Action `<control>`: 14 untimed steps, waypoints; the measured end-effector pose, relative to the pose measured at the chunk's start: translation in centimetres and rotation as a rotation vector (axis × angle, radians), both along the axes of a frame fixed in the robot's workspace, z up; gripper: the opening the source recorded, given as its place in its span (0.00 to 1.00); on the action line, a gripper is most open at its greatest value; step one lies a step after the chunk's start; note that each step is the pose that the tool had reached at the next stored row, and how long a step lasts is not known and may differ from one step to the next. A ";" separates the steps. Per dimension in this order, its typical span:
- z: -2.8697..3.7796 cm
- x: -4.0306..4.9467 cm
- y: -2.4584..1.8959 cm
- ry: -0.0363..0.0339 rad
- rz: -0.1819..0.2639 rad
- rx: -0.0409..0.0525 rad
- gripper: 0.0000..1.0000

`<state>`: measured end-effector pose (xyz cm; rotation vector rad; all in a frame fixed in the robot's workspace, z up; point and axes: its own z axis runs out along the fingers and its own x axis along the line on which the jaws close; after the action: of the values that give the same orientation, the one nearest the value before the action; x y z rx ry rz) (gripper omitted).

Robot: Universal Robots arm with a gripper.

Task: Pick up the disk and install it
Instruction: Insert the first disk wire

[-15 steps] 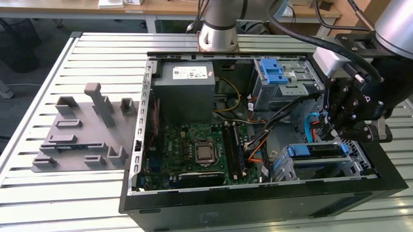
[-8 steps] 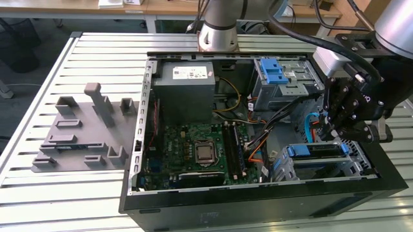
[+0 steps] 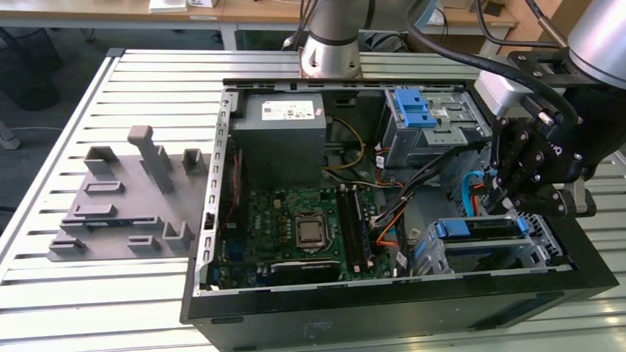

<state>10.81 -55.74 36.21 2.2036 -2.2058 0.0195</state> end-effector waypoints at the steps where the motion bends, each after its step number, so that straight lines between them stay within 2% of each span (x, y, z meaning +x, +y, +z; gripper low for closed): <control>1: 0.00 0.00 0.00 0.0000 0.000 -0.0018 0.11; 14: 0.00 0.00 0.00 0.0000 0.000 -0.0077 0.11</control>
<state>10.81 -55.74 36.21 2.1997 -2.2020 0.0280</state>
